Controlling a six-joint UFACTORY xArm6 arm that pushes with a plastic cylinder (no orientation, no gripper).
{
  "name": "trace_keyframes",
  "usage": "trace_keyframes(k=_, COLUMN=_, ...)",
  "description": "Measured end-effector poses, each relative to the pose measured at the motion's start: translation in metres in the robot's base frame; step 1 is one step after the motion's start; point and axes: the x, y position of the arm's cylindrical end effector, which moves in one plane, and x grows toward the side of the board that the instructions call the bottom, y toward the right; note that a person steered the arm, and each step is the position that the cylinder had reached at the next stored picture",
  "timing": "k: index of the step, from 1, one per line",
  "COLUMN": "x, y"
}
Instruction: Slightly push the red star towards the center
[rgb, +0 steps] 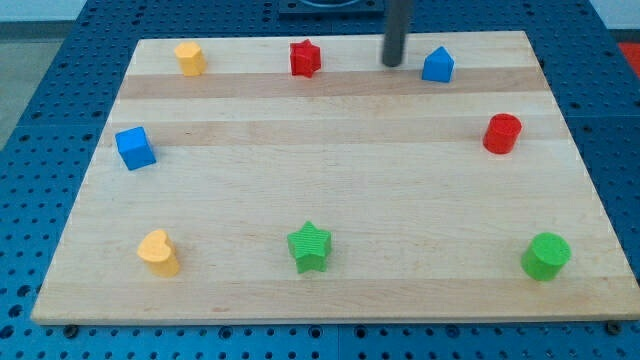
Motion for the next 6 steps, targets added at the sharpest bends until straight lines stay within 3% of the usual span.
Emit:
trace_keyframes(k=1, x=-0.027, y=-0.017)
trace_keyframes(k=3, x=-0.028, y=-0.149)
trace_keyframes(k=5, x=0.017, y=-0.115)
trace_keyframes(k=6, x=-0.023, y=-0.172)
